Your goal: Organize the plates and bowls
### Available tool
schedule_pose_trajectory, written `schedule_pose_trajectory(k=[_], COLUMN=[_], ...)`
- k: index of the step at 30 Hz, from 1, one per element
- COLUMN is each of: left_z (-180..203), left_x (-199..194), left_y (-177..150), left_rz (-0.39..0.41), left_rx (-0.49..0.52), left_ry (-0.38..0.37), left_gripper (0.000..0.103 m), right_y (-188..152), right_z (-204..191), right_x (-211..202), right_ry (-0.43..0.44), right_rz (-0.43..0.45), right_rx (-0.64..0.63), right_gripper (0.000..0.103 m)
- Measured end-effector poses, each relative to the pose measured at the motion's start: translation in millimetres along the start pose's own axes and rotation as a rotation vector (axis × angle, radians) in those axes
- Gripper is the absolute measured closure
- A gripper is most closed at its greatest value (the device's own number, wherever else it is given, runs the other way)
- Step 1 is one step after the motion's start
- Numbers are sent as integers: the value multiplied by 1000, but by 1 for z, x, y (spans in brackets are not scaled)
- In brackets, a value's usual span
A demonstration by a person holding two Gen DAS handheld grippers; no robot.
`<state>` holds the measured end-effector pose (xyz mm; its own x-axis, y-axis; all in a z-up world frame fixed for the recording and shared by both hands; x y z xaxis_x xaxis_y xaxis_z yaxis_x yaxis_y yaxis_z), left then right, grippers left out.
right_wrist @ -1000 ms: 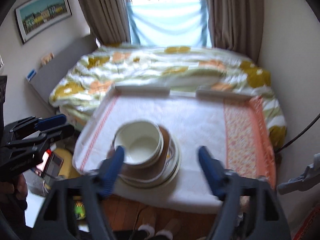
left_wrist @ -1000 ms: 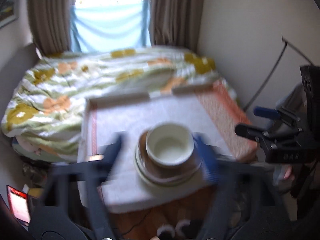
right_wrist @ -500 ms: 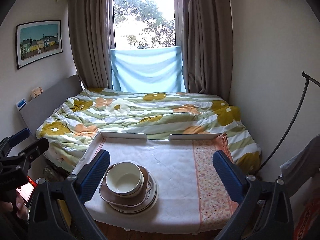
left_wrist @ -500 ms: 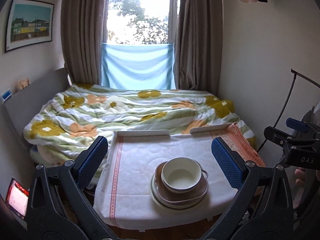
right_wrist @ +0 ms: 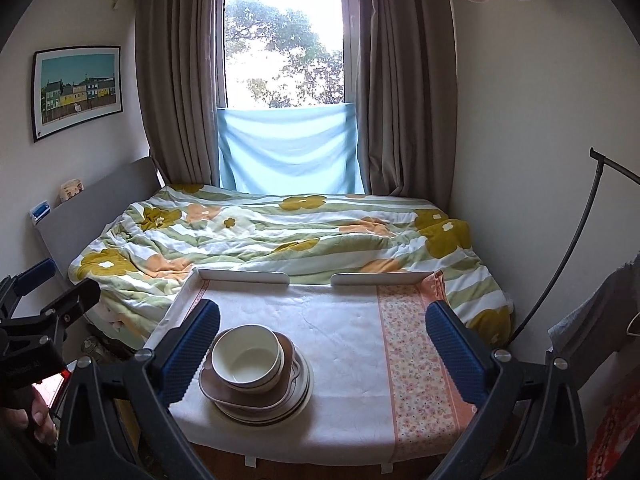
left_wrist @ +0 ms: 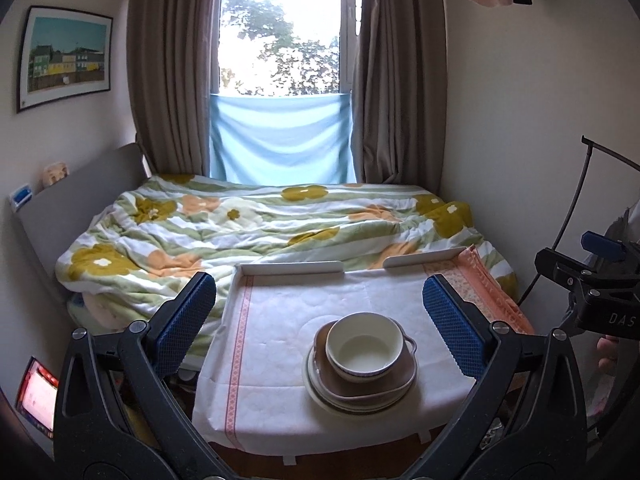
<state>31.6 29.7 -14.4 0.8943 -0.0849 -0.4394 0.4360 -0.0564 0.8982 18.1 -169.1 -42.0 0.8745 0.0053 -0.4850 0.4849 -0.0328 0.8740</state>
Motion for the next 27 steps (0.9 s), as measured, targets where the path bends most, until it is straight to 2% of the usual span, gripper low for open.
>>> schedule_pose_trajectory(k=[27], left_z=[20], left_x=[-16], left_y=[12], left_rz=[66], left_rx=[32], left_ry=[10], left_gripper=[0], right_y=[7], right_z=[10], right_x=[-15], right_ry=[-31], right_rz=[48], right_rx=[20], right_gripper=[1])
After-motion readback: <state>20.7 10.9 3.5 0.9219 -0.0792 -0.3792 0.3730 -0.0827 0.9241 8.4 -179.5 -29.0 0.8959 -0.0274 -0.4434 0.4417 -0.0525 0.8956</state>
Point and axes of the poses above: each gripper's, at about its wrist camera, not at the fingertips, and x roughly the way its jaws point, z to its right, y to its top, the point moved 9 cm from there along x, roughly the way its jaws point, and after that the axes turned 4 degrees about y, right-handed, at the moved point
